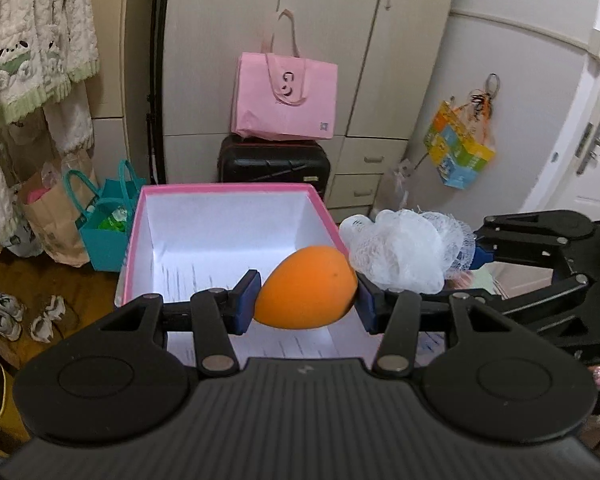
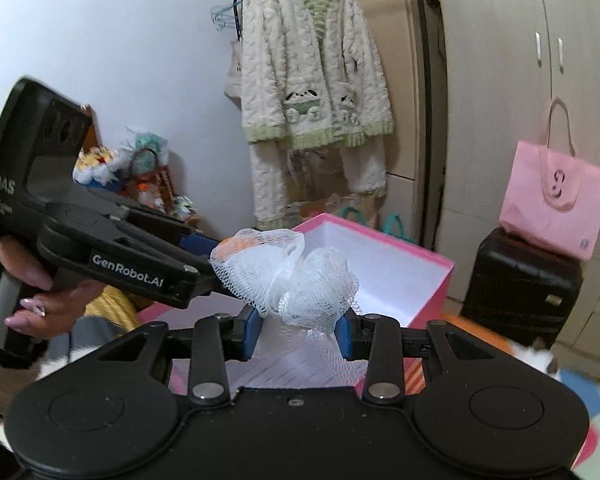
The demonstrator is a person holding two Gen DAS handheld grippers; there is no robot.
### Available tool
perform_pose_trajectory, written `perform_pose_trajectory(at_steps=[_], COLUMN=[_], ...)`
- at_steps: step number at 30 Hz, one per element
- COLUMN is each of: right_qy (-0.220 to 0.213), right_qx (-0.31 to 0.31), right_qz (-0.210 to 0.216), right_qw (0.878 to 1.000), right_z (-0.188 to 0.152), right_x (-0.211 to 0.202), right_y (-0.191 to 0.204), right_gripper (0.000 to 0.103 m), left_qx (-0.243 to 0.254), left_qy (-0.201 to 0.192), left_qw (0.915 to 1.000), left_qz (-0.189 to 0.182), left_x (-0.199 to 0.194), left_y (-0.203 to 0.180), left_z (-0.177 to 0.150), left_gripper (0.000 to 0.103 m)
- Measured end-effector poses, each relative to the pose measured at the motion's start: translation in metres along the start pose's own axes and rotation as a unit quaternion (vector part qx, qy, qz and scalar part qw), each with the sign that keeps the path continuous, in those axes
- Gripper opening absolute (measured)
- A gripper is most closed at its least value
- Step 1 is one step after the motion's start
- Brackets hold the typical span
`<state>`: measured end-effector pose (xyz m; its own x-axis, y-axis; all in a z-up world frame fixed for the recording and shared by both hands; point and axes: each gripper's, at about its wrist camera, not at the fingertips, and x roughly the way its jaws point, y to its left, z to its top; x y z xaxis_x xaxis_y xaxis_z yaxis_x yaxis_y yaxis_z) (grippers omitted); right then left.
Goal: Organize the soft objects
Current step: 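Carry the sponge and bath puff with both grippers over the pink box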
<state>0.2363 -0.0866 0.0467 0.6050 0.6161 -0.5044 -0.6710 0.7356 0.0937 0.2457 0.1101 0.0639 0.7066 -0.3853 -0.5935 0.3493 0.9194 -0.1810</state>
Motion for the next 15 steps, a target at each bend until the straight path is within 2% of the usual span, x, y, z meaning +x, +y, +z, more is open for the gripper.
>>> perform_pose_trajectory(at_steps=[7, 11, 15], right_qy=[0.031, 0.061, 0.107], right_qx=[-0.016, -0.011, -0.067], right_qz=[-0.043, -0.048, -0.055], right_qw=[0.998, 0.997, 0.991], right_z=[0.022, 0.022, 0.023], right_x=[0.046, 0.077, 0.109], right_y=[-0.032, -0.048, -0.05], right_gripper=[0.042, 0.042, 0.042], left_qx=[-0.028, -0.072, -0.096], left_qy=[0.0, 0.031, 0.073], left_qw=[0.9993, 0.9969, 0.9923], left_qz=[0.024, 0.005, 0.028], left_x=[0.067, 0.099, 0.127], left_y=[0.028, 0.048, 0.063], left_z=[0.024, 0.03, 0.031], left_gripper=[0.049, 0.049, 0.049])
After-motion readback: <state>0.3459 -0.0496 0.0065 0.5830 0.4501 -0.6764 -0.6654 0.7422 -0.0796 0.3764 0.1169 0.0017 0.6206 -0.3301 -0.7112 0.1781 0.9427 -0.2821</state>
